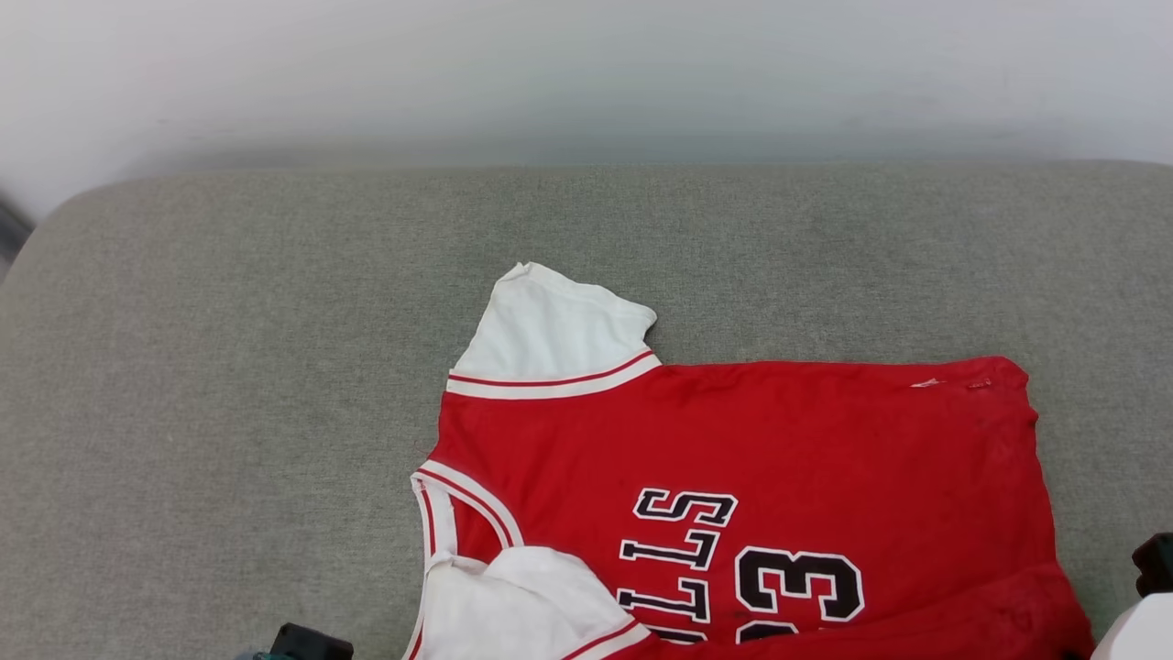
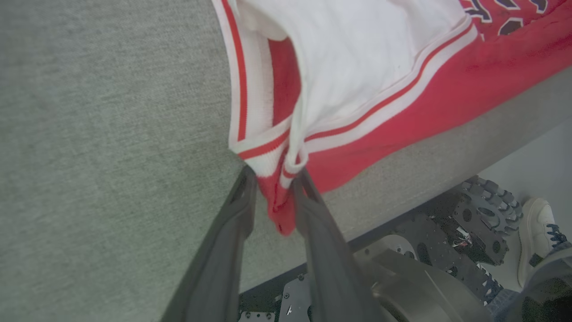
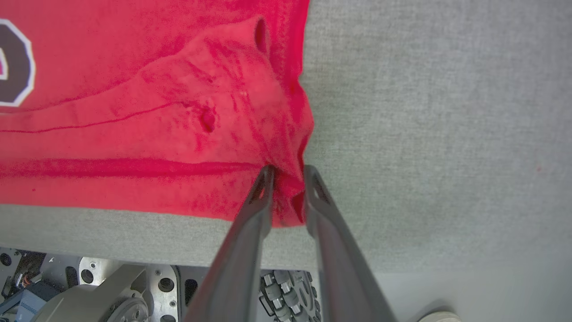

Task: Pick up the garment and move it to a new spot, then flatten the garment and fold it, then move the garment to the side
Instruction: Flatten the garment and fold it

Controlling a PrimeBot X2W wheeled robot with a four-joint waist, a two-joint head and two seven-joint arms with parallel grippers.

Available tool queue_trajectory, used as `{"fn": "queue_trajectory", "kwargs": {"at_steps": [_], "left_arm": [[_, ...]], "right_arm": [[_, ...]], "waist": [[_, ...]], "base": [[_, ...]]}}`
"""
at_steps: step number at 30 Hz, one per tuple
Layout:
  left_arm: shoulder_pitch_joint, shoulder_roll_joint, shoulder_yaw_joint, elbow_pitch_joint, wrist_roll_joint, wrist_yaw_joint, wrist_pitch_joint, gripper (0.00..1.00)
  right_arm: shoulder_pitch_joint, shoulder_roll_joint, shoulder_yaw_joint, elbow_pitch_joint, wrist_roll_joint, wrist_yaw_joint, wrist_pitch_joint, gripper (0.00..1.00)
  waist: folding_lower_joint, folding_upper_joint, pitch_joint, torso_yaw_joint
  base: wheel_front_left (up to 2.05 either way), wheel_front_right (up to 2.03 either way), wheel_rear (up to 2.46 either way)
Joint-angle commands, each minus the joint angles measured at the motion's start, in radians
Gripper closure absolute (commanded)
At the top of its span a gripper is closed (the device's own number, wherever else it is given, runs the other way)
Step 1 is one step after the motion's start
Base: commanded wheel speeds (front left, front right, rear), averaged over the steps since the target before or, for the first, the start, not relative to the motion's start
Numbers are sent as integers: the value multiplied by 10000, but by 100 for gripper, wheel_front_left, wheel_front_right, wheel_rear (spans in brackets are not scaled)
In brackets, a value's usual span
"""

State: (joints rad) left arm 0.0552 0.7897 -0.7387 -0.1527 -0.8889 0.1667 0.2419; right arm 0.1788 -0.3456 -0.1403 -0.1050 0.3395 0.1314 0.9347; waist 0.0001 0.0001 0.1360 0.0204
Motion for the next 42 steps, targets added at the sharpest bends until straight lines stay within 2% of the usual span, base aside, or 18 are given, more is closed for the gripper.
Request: {"fn": "queue_trajectory", "kwargs": {"at_steps": [1,6,11,14,18,22,26,29,36,39,42], "left_arm": [[-123,-39,17,59,29,-47,-80,0],[-499,-254,323,237,204,-153,-734,0],[-888,-512,959,268,492,-82,-2074,0],[-1103,-729,1363,250,727,-52,-3110,0],[-1335,-1167,1910,281,1348,296,-4607,0],[-1323,-1619,2327,301,1917,628,-5010,0],[-1316,-2090,2824,60,2719,651,-5077,0],[-1099,-2432,3159,-32,3448,343,-5084,0],[-1262,-3163,3988,213,3849,-492,-5089,0],[-1525,-3181,4297,423,3949,-861,-5078,0],[-2104,-2962,4398,637,3995,-1235,-5023,0]], "right_arm": [[-52,5,8,22,-9,-14,-101,0],[-437,96,159,95,248,-11,-726,0],[-865,88,70,-127,427,-11,-1632,0],[-1160,195,-11,-329,536,-11,-2641,0],[-1423,234,86,-515,386,-11,-4257,0],[-1581,523,249,-599,269,-10,-5817,0],[-1645,678,191,-705,-184,-10,-7401,0],[-1798,941,284,-749,-317,-10,-8333,0],[-1990,1302,355,-925,-453,-10,-9448,0],[-1985,1412,501,-1005,-517,-10,-9614,0],[-2042,1498,455,-1133,-483,-11,-9692,0]], "waist": [[-1,-1,-3,-4],[-1,-1,-97,-31],[-1,-1,-301,-58],[-1,-1,-430,-69],[-1,-1,-544,-99],[-1,-1,-588,-156],[-1,-1,-551,-207],[-1,-1,-442,-264],[-1,-1,27,-438],[-1,-1,364,-638],[-1,-1,813,-862]], "base": [[0,0,0],[0,0,0],[0,0,0],[0,0,0],[0,0,0],[0,0,0],[0,0,0],[0,0,0],[0,0,0],[0,0,0],[0,0,0]]}}
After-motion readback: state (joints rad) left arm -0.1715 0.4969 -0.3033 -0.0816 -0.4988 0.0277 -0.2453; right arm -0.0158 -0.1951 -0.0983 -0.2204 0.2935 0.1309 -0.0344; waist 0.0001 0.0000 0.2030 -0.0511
